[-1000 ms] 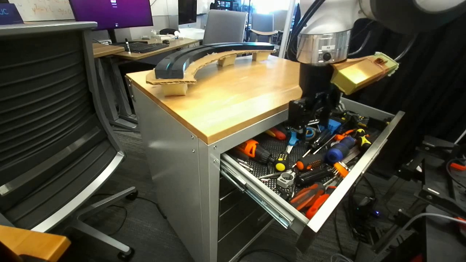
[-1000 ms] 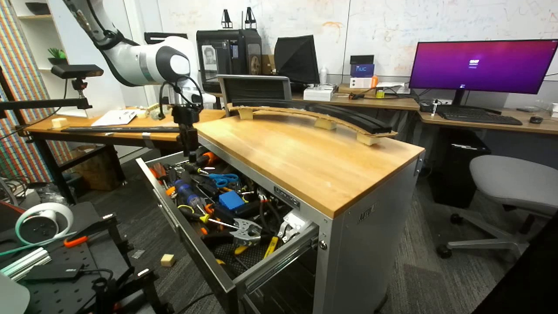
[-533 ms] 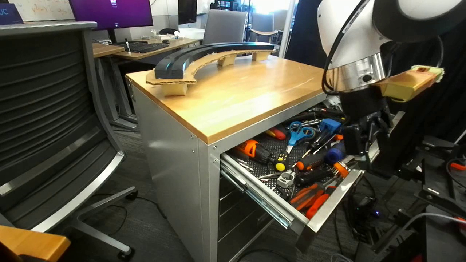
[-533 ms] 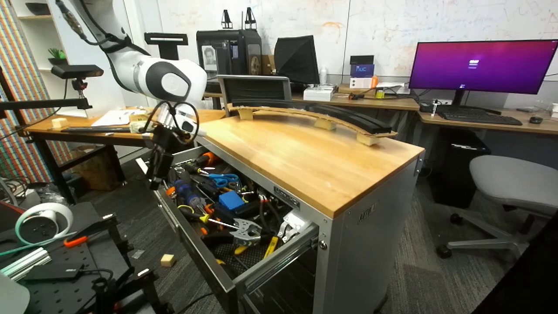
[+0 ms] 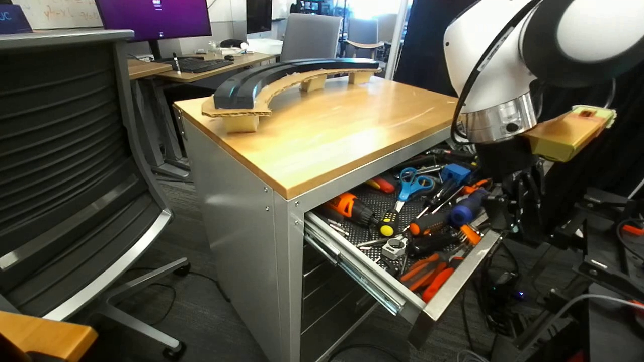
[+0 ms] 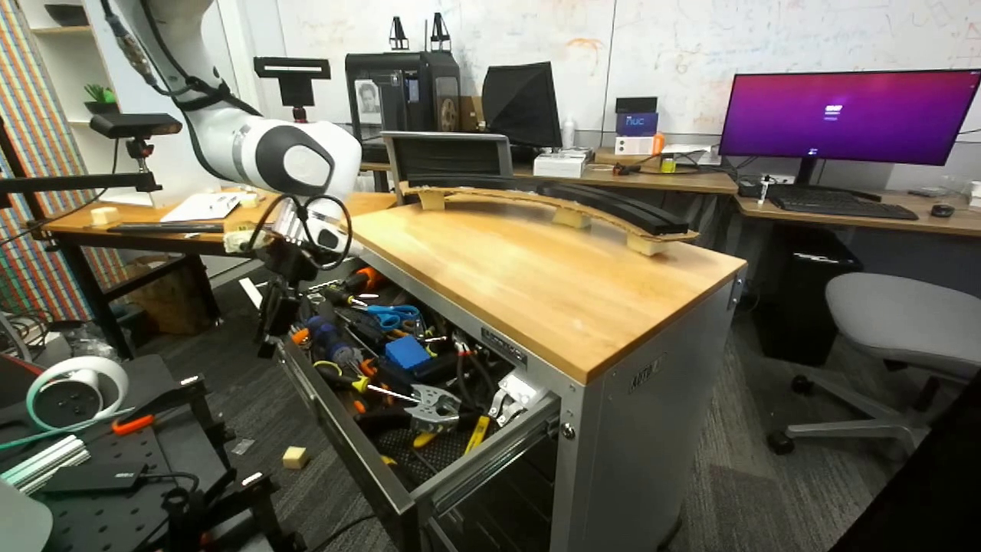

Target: Put the screwdriver inside the open drawer then close the drawer

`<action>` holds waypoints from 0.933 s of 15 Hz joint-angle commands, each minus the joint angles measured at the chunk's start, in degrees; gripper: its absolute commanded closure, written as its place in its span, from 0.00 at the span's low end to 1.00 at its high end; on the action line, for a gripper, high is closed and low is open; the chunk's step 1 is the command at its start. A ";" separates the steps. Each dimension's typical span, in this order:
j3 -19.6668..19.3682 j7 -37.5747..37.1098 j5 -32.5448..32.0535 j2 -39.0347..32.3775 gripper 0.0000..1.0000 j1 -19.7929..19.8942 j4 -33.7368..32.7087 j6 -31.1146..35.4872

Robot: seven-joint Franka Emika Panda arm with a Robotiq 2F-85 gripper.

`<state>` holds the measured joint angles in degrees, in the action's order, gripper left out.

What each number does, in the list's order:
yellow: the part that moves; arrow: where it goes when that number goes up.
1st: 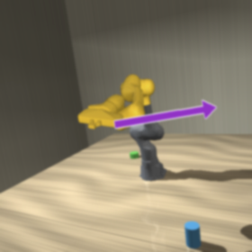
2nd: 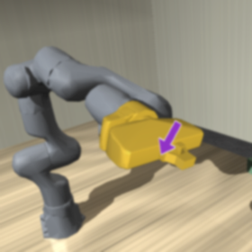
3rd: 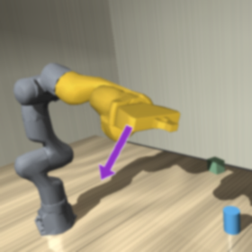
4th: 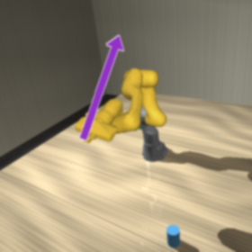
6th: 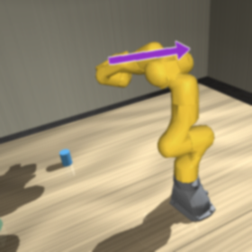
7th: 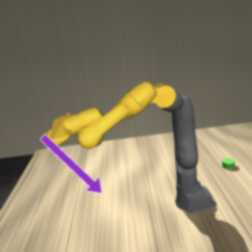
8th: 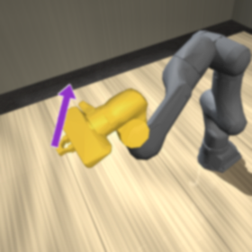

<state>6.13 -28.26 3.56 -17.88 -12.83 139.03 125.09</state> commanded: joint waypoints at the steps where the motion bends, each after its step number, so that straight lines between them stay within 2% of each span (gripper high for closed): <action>1: -1.57 -7.33 -6.61 -1.86 0.73 -3.46 0.81 10.23; 5: -2.42 -14.07 -16.10 -1.22 1.00 -6.08 -1.41 13.87; 10: -5.92 -26.27 -32.13 -3.39 0.99 -9.05 -3.17 23.36; 14: -11.23 -39.80 -50.79 -7.00 0.99 -13.49 -6.38 29.56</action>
<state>-0.81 -59.24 -36.01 -19.94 -22.73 137.50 149.57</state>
